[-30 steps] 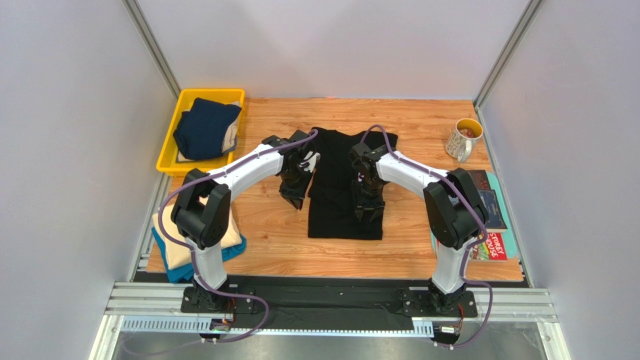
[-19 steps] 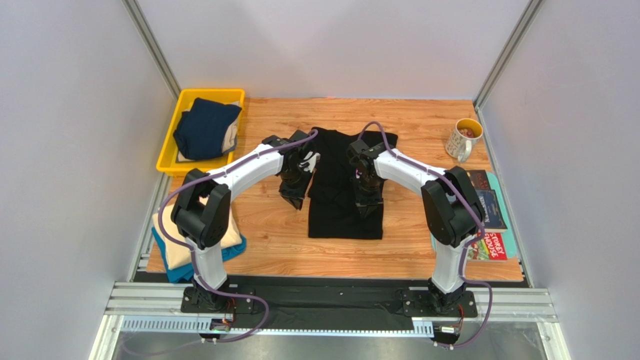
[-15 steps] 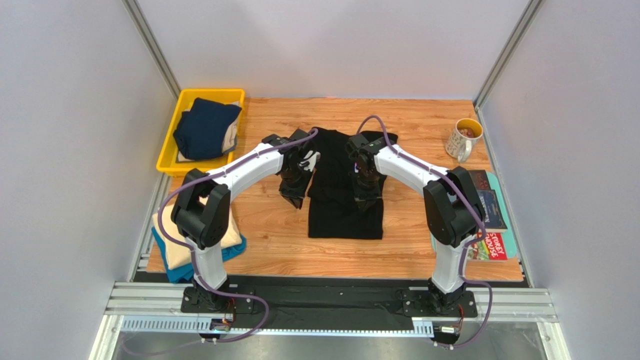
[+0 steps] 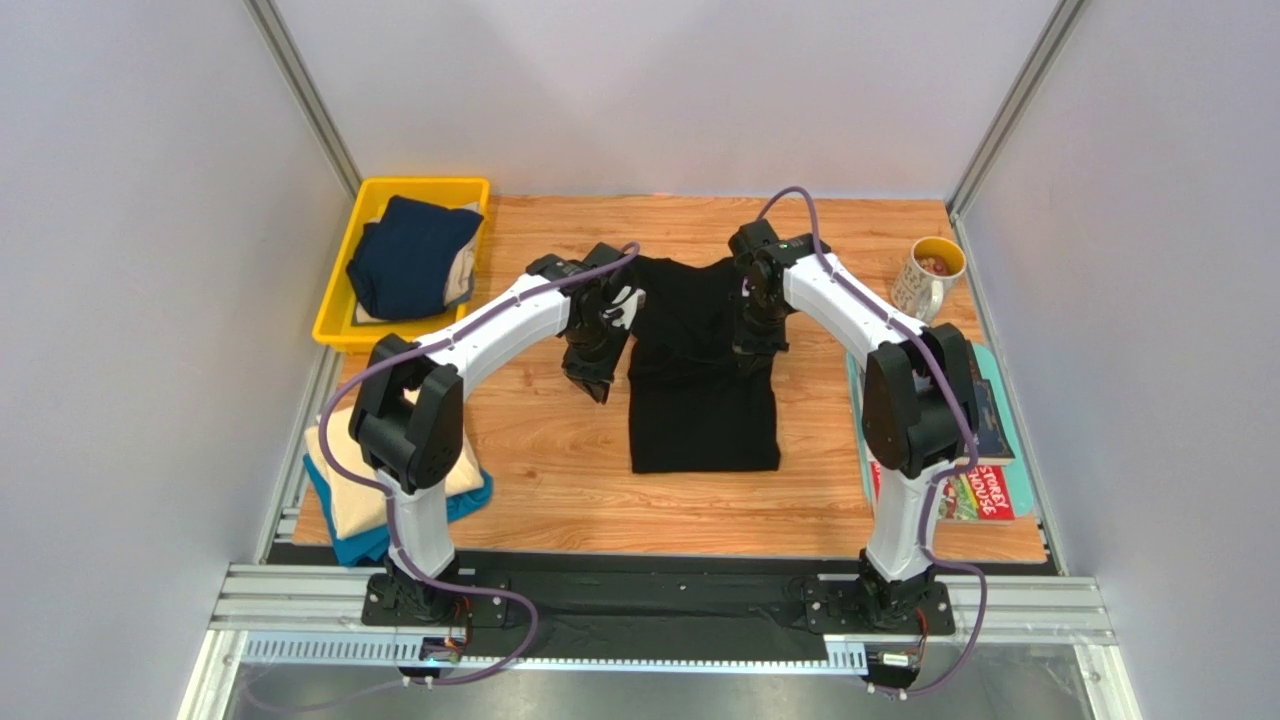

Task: Fold and stack the t-shirts
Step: Fold the tshirt

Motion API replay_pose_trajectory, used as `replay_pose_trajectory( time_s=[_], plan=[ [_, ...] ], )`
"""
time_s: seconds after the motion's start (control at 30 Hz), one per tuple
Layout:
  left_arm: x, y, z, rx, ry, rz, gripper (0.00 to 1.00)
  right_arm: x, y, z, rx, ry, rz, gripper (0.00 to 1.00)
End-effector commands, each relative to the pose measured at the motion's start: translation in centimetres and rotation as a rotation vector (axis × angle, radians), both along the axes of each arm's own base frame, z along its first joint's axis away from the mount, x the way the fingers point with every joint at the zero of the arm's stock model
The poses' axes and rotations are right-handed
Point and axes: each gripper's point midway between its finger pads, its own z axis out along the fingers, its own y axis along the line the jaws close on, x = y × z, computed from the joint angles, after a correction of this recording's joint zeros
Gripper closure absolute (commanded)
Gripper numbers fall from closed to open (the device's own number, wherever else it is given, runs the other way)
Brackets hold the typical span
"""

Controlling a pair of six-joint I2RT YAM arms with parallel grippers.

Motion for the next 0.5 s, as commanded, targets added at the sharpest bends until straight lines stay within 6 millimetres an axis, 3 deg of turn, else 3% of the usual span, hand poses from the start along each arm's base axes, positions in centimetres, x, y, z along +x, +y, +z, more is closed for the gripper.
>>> replay_pose_trajectory(
  time_s=[0.0, 0.13, 0.23, 0.43, 0.47],
  plan=[
    [0.9, 0.3, 0.8, 0.022, -0.02, -0.024, 0.83, 2.2, -1.2, -0.6, -0.033, -0.005, -0.042, 1.0],
    [1.2, 0.5, 1.0, 0.031, -0.02, -0.023, 0.83, 2.9, -1.4, -2.0, -0.046, 0.033, -0.064, 0.98],
    [1.5, 0.3, 1.0, 0.028, -0.021, -0.029, 0.83, 3.8, -1.2, -1.9, -0.042, 0.023, -0.066, 0.84],
    [1.9, 0.1, 1.2, 0.034, -0.018, -0.03, 0.82, 5.4, -2.1, -1.6, -0.045, 0.006, -0.15, 0.72],
    [2.0, 0.1, 1.2, 0.034, -0.019, -0.03, 0.82, 5.9, -3.1, -1.5, -0.067, -0.008, -0.189, 0.71]
  ],
)
